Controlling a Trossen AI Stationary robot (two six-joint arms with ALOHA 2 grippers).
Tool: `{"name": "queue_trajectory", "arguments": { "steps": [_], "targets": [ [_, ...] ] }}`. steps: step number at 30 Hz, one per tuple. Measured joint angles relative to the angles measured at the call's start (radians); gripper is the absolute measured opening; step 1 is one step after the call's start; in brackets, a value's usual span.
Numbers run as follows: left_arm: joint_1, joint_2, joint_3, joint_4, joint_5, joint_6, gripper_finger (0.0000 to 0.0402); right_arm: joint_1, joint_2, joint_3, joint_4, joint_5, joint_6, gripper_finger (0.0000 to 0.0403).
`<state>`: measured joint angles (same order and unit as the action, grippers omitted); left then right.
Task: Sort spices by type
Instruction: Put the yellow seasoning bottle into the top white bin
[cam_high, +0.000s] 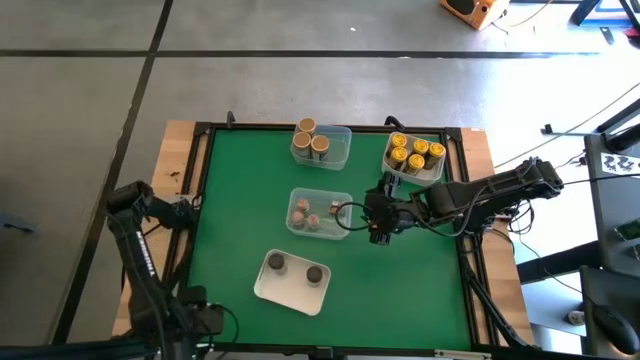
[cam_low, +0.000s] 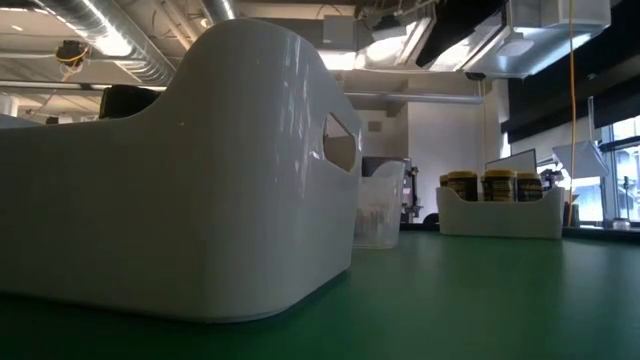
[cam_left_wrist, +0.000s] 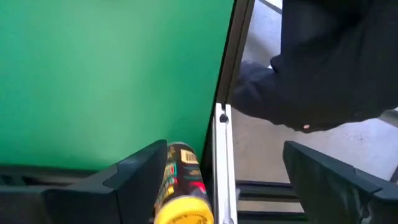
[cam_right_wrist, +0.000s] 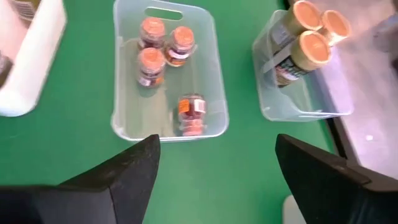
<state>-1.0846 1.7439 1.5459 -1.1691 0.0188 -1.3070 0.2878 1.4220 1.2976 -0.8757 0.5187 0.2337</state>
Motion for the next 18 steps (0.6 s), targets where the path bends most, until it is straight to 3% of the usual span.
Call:
{"name": "queue_trajectory", "arguments": {
  "steps": [8,18],
  "targets": [
    [-0.081,0.008,0.000,0.004,0.029,-0.160,0.0315,0.000,0.000,0.000,-0.015,0.069,-0.005,0.0319],
    [-0.135,0.099,0.001,-0.041,0.143,-0.171,0.0315,0.000,0.000,0.000,-0.014,0.074,-0.005,0.0319]
  ]
}}
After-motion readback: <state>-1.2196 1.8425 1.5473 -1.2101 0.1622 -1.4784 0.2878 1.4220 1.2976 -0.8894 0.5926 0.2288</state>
